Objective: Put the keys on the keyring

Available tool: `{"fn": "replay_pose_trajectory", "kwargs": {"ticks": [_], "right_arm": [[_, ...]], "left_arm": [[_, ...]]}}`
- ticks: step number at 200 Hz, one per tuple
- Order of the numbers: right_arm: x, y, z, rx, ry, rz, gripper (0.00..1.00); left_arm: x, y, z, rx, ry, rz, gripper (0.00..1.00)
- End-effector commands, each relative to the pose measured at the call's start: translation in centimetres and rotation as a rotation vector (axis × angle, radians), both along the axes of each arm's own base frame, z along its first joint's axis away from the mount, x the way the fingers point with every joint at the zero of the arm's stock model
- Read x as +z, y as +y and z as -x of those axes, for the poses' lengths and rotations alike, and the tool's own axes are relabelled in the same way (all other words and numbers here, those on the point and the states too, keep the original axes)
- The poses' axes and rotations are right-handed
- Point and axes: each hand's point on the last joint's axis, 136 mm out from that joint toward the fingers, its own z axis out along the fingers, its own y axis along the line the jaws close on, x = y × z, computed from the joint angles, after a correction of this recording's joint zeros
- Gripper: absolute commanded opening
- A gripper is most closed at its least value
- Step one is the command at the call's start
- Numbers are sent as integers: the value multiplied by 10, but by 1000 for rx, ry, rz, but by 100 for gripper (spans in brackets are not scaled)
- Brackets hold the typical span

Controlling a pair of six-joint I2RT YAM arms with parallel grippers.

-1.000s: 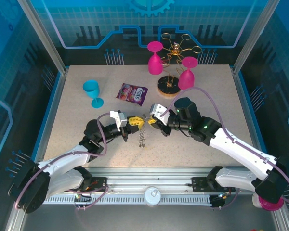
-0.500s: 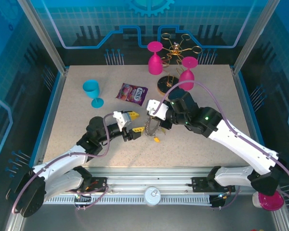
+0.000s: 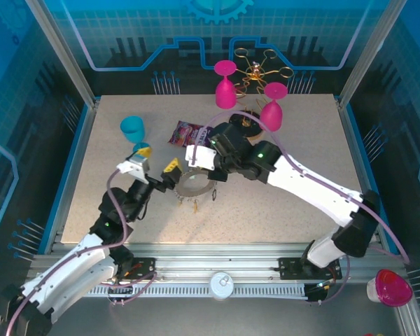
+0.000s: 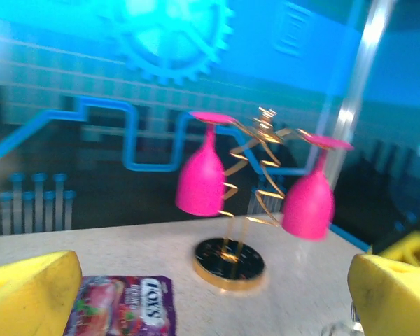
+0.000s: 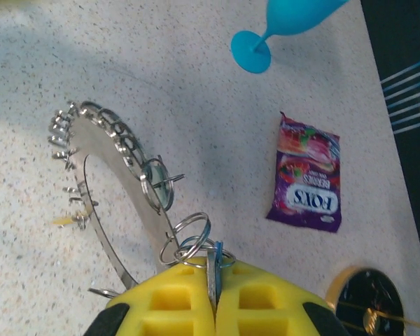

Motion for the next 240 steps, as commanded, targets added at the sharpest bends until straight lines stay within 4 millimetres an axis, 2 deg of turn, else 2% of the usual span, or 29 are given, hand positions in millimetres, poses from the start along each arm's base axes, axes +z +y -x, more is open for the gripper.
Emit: {"fn": "replay_pose_trajectory", "kwargs": {"ticks": [1,24,40,56,68,82,111,137,159,176,219,240], "right_arm": [[21,41,-10,71,-39,-101,0],[16,68,-24,114,-56,-122,0],[8,80,-35,122,-58,-129,0],[-11,88,-43,119,-44,-130,0],[-35,84,-41,128,-39,-92,0],[-72,66,-35,137,-19,-33,0],[-128,20,-11,140,50,67,0],[-165,-21,23,161,91,188,0],[-191,-56,35,150,111,334,1],[-205,-78,35,128,105,434,1],[-215,-120,27,46,91,573,5],[-220,-143,27,7,97,647,12]], "left_arm": [[-15,47,-4,234,98,91,97],[-15,71,4,340,119,108,97],[-14,80,8,380,127,104,98],[-17,84,10,395,137,98,97],[-19,84,10,397,144,105,98],[-21,85,10,397,147,111,98],[-27,83,6,401,143,109,98],[-28,82,2,405,148,93,98],[-31,81,-3,410,152,83,99],[-35,81,-7,414,164,74,98],[-45,83,-16,442,189,60,98],[-51,83,-20,451,202,47,98]]}}
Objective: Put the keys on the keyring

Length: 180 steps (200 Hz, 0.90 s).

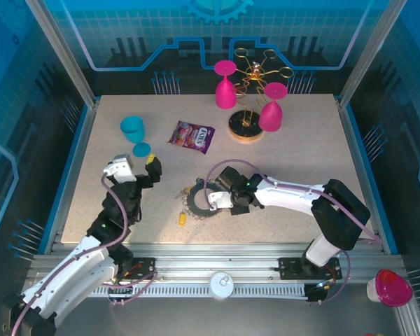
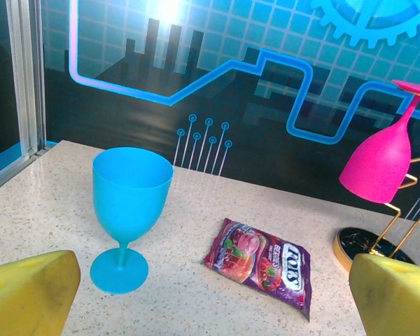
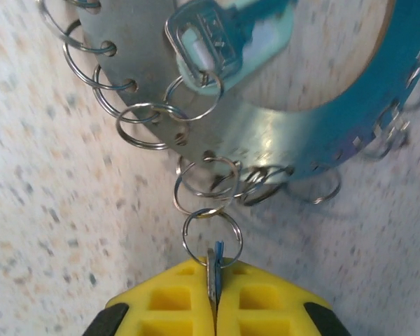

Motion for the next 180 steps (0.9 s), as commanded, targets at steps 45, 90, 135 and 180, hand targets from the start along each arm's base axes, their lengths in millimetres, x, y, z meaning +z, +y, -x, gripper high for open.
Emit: {"fn": "replay_pose_trajectory", "kwargs": {"ticks": [45,90,135,180], "right_arm": [[-3,-102,-9,-191,-33,292,43],[49,-129,-80,-587,-214,73,46],[93,-134,-129,-919,-316,-659,50],[89,-162,-147,-951,-500,-998,52]], "left_arm": [[-9,10,-14,43,19,-26,99],[-28,27,-32,80,113,-105,99],[-90,62,-40,146,241,-132,99],[-123,58,-63,78,261,-180,99]]}}
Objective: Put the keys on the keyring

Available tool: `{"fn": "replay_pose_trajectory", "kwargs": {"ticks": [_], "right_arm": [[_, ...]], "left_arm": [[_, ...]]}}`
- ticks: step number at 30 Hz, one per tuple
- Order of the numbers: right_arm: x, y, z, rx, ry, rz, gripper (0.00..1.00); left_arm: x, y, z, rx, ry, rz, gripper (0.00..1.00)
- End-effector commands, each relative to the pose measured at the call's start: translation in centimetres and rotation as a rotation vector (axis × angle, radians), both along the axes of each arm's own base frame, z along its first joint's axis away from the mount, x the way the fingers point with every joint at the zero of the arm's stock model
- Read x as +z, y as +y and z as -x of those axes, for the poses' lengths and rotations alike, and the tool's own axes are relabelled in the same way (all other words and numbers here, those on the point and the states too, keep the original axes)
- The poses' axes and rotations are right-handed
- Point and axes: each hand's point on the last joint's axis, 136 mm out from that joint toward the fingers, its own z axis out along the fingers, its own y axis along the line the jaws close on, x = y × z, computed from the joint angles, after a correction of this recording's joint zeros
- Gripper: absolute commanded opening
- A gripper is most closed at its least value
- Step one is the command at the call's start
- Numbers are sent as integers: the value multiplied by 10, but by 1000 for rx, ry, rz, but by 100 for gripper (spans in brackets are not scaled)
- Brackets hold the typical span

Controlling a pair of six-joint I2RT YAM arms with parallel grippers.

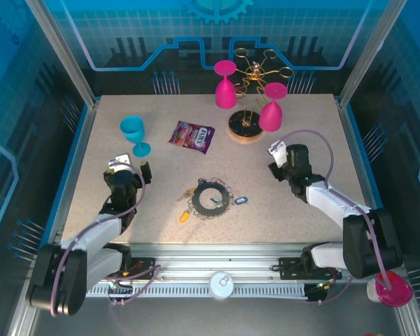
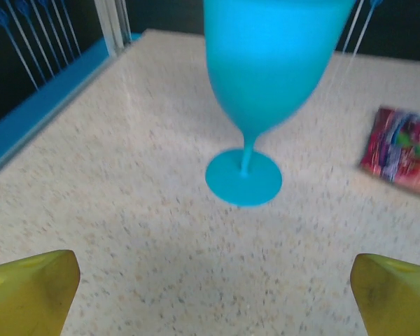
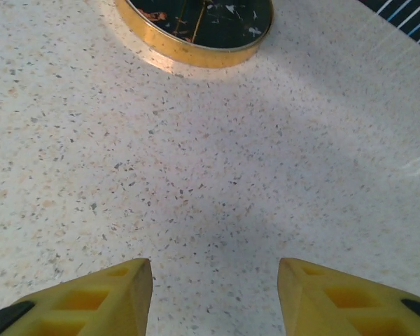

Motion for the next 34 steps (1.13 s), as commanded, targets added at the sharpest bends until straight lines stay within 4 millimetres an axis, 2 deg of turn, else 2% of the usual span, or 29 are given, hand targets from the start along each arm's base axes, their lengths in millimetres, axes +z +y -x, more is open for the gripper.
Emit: {"fn": "replay_pose_trajectory", "kwargs": {"ticks": [1,3,5,7,8,9,11,13,17,22,28,30,31,34], "right_arm": [[27,10,-22,5,-261,-233,52],[18,10,-19,19,-303,-258,54],[19,-5,-14,-40,-345,-283,55],[7,-9,-8,-16,-372,-343,60],[11,-11,-11,-22,-423,-359,63],[8,-17,-10,-53,-405,-356,71],[3,-20,-20,-76,-313,-372,68],[2,-22,-33,-91,-278,-378,69],[-1,-31,-34,-136,-260,-383,72],[-2,-30,-34,-136,-260,-384,75],[-2,-30,-34,-137,-259,-382,78],[-1,-31,-35,-139,-260,-381,84],[-1,-31,-35,-140,-261,-380,100],[-1,-30,-35,-144,-265,-370,100]], "left_arm": [[13,-13,-19,-94,-102,-11,99],[17,-23,-29,-163,-144,-26,99],[18,-30,-38,-209,-183,-51,99],[4,-36,-47,-243,-159,-44,99],[-2,-42,-50,-275,-151,-44,99],[-10,-47,-54,-307,-154,-53,99],[-16,-43,-53,-276,-128,-67,99],[-15,-29,-63,-195,-99,-52,99],[-15,-25,-66,-164,-90,-57,99],[-17,-25,-66,-165,-80,-50,99],[-22,-20,-73,-207,-32,39,99],[-22,-23,-73,-225,-33,38,99],[-21,-25,-74,-240,-35,40,99],[-21,-27,-73,-248,-36,38,99]]}}
